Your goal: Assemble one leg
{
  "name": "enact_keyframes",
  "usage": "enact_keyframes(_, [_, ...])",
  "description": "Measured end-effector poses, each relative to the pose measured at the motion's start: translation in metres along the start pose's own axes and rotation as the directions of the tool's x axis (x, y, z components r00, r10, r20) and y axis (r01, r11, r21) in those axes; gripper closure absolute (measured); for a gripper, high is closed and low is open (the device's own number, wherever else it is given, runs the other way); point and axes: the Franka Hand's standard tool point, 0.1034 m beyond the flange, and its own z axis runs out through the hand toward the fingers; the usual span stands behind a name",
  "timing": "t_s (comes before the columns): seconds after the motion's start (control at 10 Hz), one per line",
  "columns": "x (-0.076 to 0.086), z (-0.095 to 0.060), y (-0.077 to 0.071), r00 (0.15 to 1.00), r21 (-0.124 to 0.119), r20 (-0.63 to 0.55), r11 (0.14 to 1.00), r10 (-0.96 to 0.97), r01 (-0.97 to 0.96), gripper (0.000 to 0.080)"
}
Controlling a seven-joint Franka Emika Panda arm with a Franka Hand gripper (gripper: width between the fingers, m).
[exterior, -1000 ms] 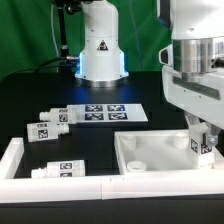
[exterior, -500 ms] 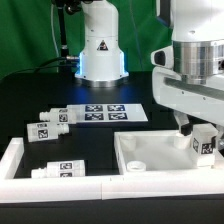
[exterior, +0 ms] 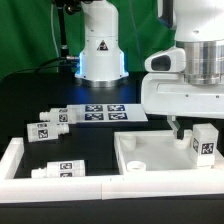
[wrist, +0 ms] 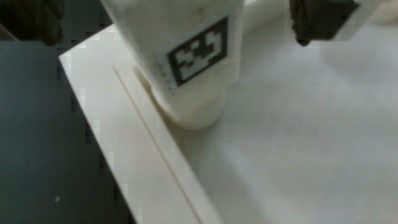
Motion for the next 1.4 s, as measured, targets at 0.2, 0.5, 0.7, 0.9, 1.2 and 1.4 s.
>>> enact_keyframes(0.2, [0.0060,-0.0009,0.0008,0.909,-0.036,0.000,0.908,-0.417,0.417,0.0151])
enact_keyframes(0.5, [0.0095,0.0024,0.0025,0.900,-0.034,0.012,0.900,-0.435,0.435,0.0238])
enact_keyframes(0.7, [0.0095,0.0026,0.0028,0.929,-0.033,0.010,0.928,-0.371,0.371,0.0417])
enact_keyframes(0.9, [0.0092,0.0030,0.0029,0.971,-0.034,0.006,0.971,-0.237,0.237,0.0514])
enact_keyframes(1.2, [0.0048,0.0051,0.0003,0.989,-0.049,-0.006,0.988,0.145,-0.145,0.0514])
enact_keyframes(1.4, [0.0054,0.0054,0.0008,0.856,-0.049,0.000,0.855,0.517,-0.517,0.0514])
